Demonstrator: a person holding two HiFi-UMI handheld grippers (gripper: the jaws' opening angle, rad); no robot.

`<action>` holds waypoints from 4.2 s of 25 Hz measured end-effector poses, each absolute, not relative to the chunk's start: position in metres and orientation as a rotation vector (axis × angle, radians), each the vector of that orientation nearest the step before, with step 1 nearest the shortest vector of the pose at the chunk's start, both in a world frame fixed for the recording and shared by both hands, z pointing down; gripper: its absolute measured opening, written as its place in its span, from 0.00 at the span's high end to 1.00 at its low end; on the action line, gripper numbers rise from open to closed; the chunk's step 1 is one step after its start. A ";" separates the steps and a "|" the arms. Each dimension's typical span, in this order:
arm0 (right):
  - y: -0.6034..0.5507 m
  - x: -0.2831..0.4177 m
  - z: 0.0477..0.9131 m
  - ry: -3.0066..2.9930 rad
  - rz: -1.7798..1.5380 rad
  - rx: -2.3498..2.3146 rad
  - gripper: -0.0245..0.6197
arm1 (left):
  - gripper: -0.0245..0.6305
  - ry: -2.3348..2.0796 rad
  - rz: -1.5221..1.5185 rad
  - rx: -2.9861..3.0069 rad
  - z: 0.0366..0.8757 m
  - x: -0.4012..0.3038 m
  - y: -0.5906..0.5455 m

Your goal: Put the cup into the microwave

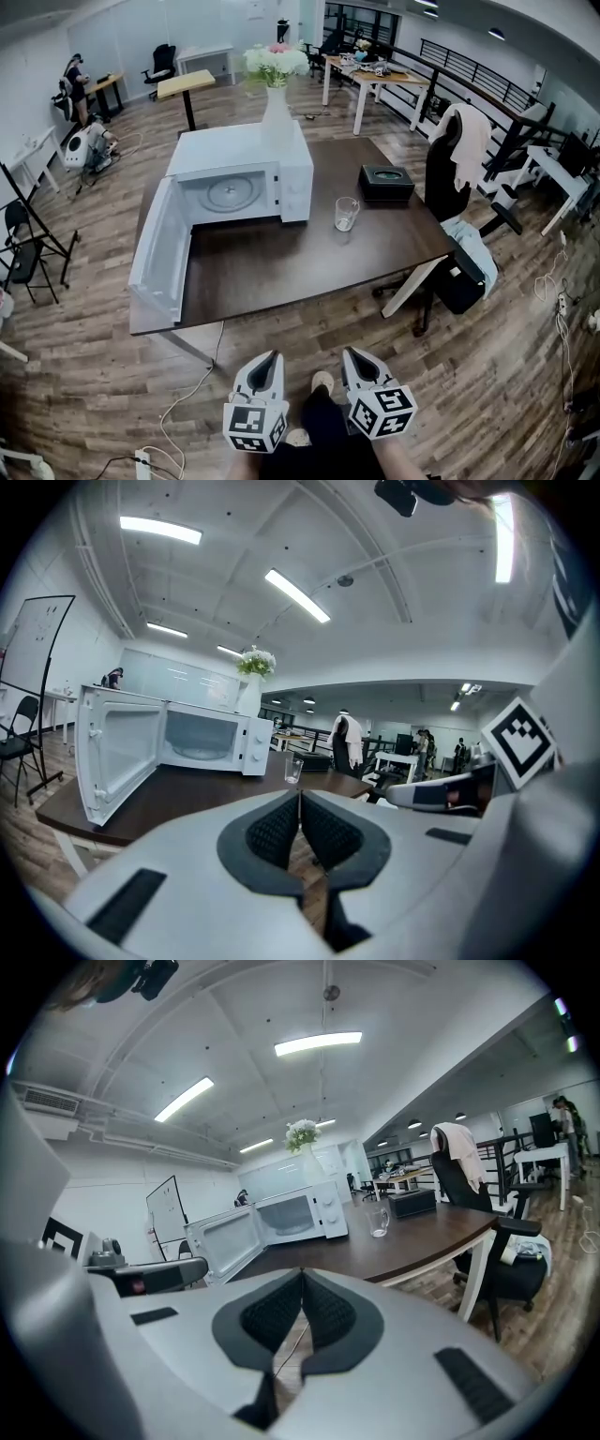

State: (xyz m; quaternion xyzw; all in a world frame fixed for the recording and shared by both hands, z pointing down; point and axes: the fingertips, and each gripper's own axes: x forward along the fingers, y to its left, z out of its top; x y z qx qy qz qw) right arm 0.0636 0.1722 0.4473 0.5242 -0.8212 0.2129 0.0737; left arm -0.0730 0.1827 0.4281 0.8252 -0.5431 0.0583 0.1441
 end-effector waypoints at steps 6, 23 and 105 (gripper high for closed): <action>0.127 0.065 0.446 -2.477 0.640 1.548 0.97 | 0.95 -1.573 0.167 2.375 0.426 -0.066 0.138; 0.010 0.085 0.449 -2.505 0.667 1.499 0.97 | 0.95 -1.577 0.185 2.359 0.429 -0.038 0.028; -0.211 0.242 0.539 -2.088 0.939 1.803 0.97 | 0.30 -1.175 0.395 2.516 0.544 0.123 -0.278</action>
